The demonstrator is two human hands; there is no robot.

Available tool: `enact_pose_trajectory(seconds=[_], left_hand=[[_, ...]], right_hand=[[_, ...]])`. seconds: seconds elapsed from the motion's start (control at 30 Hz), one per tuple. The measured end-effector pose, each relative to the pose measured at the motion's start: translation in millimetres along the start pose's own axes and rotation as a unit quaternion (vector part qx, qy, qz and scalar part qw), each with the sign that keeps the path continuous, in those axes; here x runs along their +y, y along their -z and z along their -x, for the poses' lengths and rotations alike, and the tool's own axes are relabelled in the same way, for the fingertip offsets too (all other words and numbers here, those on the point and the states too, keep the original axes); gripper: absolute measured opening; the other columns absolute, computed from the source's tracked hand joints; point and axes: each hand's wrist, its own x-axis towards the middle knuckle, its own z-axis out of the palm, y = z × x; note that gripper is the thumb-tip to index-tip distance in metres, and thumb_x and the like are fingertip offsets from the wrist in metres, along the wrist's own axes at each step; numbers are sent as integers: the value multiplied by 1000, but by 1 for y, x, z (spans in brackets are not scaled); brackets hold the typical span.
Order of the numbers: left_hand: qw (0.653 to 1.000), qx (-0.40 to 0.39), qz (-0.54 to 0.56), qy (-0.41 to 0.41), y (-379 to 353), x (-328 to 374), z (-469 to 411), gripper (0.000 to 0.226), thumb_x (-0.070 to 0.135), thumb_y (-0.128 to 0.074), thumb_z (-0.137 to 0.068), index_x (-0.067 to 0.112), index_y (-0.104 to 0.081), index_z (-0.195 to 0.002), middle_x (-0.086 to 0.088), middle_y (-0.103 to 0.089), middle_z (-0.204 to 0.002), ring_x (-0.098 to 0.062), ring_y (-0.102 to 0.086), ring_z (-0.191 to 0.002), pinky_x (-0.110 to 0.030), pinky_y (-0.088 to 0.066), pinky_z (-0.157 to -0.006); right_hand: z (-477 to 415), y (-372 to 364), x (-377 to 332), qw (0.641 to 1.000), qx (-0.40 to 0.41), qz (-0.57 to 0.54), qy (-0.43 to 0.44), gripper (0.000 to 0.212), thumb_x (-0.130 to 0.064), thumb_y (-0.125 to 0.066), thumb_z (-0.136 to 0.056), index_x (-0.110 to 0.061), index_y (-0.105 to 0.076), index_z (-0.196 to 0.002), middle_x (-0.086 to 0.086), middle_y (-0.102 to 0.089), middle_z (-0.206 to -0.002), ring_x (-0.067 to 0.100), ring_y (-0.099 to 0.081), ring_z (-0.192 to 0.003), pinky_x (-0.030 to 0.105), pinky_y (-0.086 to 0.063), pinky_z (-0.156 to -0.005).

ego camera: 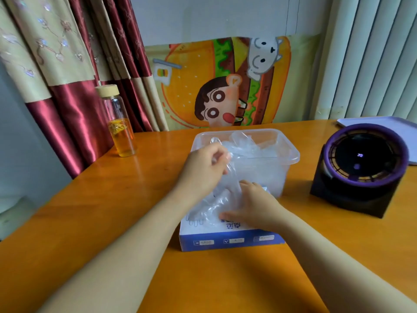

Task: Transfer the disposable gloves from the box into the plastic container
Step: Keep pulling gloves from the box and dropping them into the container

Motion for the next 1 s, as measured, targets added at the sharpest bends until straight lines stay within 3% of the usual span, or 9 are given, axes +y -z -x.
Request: enact_pose_trajectory(seconds=[0.17, 0.3, 0.43, 0.53, 0.63, 0.7, 0.77, 0.87, 1.0], left_hand=[[972, 150, 182, -11, 33, 19, -8, 19, 18, -44, -101, 17, -56, -87, 6, -61, -73, 0, -64, -68, -25, -57, -74], [935, 132, 324, 53, 38, 20, -9, 20, 21, -43, -102, 12, -52, -87, 7, -65, -73, -7, -68, -72, -31, -56, -75], [879, 138, 446, 93, 39, 14, -12, 17, 20, -45, -101, 14, -54, -88, 0, -64, -84, -18, -68, -83, -34, -56, -74], [863, 142, 476, 96, 40, 14, -14, 14, 18, -45, -100, 13, -55, -92, -2, -67, -88, -19, -69, -84, -34, -56, -73], [863, 113, 486, 83, 43, 17, -13, 17, 15, -39, -100, 12, -54, -91, -8, -67, -96, -19, -68, -86, -34, -56, -74], [854, 81, 511, 65, 44, 16, -9, 21, 12, -34, -99, 13, -53, -89, -9, -69, -96, -19, -69, -85, -33, -57, -73], [846, 47, 529, 53, 46, 11, -3, 24, 8, -31, -98, 14, -53, -89, -8, -70, -96, -20, -70, -85, -32, -58, -70], [850, 1, 523, 55, 44, -2, 4, 14, 10, -36, -95, 10, -50, -94, -11, -70, -107, -24, -70, -93, -31, -58, -71], [855, -21, 513, 69, 40, -10, 11, 13, 16, -38, -92, 11, -49, -86, -10, -70, -107, -31, -70, -91, -33, -58, -73]], right_hand=[[1, -1, 2, 998, -5, -56, -15, 59, -52, -73, -71, -27, -53, -121, -10, -57, -111, 12, -52, -104, 29, -47, -87], [8, 10, 4, 976, 12, -215, -15, 58, -45, -72, -77, -35, -47, -129, -16, -56, -114, 6, -57, -100, 17, -50, -78], [13, 33, -3, 933, 133, -334, -25, 44, -33, -72, -79, -28, -50, -118, -9, -62, -105, 8, -64, -89, 18, -55, -66], [16, 48, -12, 866, 185, -464, -40, 43, -30, -73, -77, -25, -48, -112, 2, -69, -98, 13, -68, -85, 25, -55, -73], [15, 64, -17, 767, 89, -635, -15, 42, -34, -75, -73, -17, -54, -105, 10, -70, -106, 24, -66, -96, 34, -53, -83], [14, 77, -17, 698, 24, -715, 13, 59, -45, -76, -63, -10, -56, -107, 12, -67, -114, 27, -63, -107, 39, -50, -94], [12, 92, -17, 669, 16, -743, 31, 68, -53, -69, -68, -5, -56, -114, 10, -67, -111, 24, -63, -108, 38, -48, -98], [4, 107, -24, 718, 80, -691, 33, 45, -39, -64, -78, -4, -57, -104, 8, -68, -95, 17, -66, -91, 29, -53, -85], [-10, 103, -34, 837, 251, -485, 27, 38, -14, -74, -78, -14, -45, -102, 10, -68, -83, 15, -69, -74, 27, -57, -72]])
